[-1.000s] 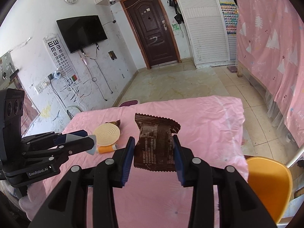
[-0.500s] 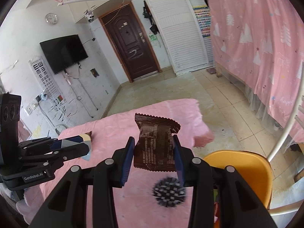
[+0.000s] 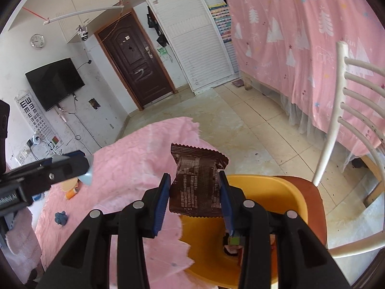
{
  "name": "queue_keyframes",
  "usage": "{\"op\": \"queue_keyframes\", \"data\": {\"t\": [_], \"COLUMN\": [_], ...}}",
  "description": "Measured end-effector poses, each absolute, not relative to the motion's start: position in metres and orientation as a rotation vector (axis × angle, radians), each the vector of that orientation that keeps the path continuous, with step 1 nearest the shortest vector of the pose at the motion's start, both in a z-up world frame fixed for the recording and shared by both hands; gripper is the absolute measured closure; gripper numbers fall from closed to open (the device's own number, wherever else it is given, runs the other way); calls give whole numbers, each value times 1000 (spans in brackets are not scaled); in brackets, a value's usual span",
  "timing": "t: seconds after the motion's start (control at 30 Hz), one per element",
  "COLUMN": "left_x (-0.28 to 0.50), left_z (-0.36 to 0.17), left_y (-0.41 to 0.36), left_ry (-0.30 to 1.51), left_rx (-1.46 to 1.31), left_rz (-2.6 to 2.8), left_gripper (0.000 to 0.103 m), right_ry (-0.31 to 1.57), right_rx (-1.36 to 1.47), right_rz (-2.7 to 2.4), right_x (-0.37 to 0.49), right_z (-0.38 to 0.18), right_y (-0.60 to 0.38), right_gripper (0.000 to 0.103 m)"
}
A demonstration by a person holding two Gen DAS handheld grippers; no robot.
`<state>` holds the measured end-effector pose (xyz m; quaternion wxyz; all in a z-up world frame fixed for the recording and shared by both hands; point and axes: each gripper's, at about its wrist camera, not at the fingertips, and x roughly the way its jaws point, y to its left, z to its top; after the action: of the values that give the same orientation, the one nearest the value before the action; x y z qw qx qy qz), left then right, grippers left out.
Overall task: Collect trash
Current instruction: 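Carry the grey cup and brown wrapper to the orange bucket and open both grippers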
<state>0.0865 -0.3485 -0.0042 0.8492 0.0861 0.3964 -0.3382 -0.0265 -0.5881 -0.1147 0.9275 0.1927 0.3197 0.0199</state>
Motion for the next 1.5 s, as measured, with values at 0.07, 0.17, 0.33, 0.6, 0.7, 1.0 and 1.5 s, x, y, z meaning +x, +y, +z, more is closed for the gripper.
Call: {"op": "queue_keyframes", "data": {"t": [0.07,0.17,0.33,0.6,0.7,1.0,1.5], "left_x": [87,87,88,85,85,81,81], "left_z": [-7,-12,-20,-32,-34,-28,2], "left_y": [-361,-379,-399,-422,-424,-415,-349], "left_ry": [844,858,861,884,891,880,823], "left_rx": [187,205,227,234,231,217,145], "left_rz": [-723,-734,-739,-766,-773,-776,-724], "left_gripper": [77,77,77,77,63,62,62], "right_ry": [663,675,700,713,710,700,662], "right_rx": [397,414,441,474,483,462,401], "right_rz": [28,17,4,-25,-31,-29,8], "right_x": [-28,-28,-28,-29,-30,-29,-20], "right_z": [-120,-129,-144,-154,-154,-148,-110], "right_y": [-595,-604,-615,-629,-631,-623,-576], "right_gripper": [74,74,72,64,63,59,30]}}
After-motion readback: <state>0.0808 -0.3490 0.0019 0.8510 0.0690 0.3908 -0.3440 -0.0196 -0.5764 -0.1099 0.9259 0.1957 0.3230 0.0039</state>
